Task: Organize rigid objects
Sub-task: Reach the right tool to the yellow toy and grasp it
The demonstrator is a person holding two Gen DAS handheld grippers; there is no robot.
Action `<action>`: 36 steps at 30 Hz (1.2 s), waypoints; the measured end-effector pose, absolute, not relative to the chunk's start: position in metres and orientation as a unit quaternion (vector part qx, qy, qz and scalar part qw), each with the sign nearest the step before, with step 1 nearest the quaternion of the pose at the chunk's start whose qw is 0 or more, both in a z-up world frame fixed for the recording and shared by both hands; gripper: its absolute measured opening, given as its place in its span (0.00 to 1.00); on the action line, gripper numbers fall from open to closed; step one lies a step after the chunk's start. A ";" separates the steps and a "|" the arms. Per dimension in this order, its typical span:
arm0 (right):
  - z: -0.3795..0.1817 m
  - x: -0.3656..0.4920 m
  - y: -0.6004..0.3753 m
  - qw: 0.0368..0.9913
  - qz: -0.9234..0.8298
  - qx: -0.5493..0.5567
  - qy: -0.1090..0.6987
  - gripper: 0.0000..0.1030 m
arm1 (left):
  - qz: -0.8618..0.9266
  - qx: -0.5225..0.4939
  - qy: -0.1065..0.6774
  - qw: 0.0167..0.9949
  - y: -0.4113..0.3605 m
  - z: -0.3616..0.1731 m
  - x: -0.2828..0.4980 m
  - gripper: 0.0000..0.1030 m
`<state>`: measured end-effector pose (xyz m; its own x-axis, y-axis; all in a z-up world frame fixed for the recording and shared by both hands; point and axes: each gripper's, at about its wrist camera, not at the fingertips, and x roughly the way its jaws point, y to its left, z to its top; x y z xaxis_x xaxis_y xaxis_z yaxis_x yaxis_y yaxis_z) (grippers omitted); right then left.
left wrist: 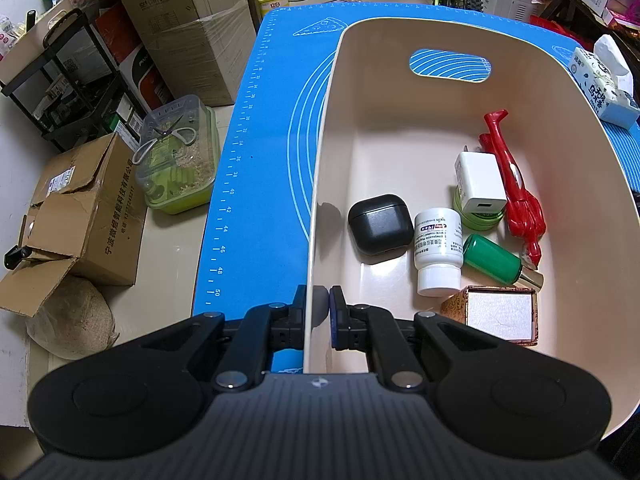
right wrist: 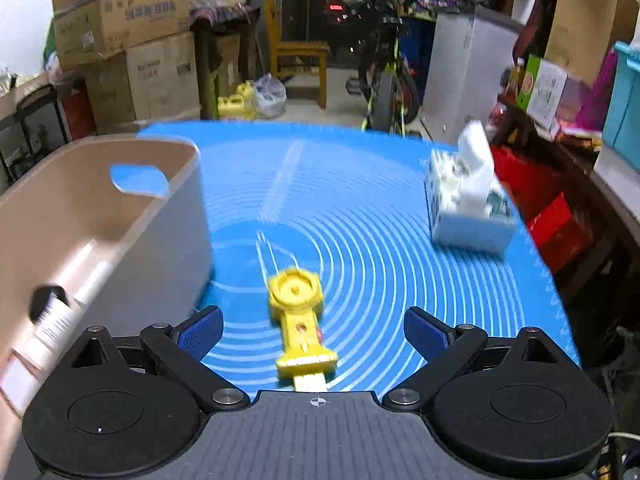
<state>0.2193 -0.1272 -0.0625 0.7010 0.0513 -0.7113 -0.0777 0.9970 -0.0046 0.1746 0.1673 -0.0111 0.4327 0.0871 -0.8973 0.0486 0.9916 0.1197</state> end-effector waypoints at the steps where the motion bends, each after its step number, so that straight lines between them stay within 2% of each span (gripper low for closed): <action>1: -0.069 0.221 -0.128 0.922 0.037 -0.013 0.386 0.94 | 0.011 0.064 0.532 0.844 0.167 -0.011 0.175 0.12; 14: -0.102 0.242 -0.124 0.927 0.054 -0.044 0.367 0.92 | 0.012 0.065 0.532 0.844 0.167 -0.011 0.175 0.12; 18: -0.111 0.253 -0.120 0.922 0.056 -0.049 0.379 0.80 | 0.012 0.064 0.533 0.844 0.167 -0.011 0.175 0.12; 21: -0.115 0.249 -0.121 0.925 0.059 -0.040 0.372 0.77 | 0.011 0.065 0.532 0.844 0.166 -0.010 0.175 0.12; 23: -0.115 0.246 -0.122 0.927 0.074 -0.034 0.367 0.68 | 0.011 0.066 0.532 0.844 0.167 -0.009 0.175 0.12; 25: -0.114 0.244 -0.119 0.927 0.087 -0.035 0.364 0.53 | 0.011 0.066 0.532 0.844 0.166 -0.010 0.174 0.12; 29: -0.110 0.245 -0.111 0.923 0.095 -0.036 0.372 0.35 | 0.011 0.066 0.532 0.844 0.166 -0.010 0.174 0.12; 36: -0.106 0.241 -0.110 0.924 0.084 -0.033 0.371 0.35 | 0.012 0.065 0.532 0.844 0.167 -0.008 0.175 0.12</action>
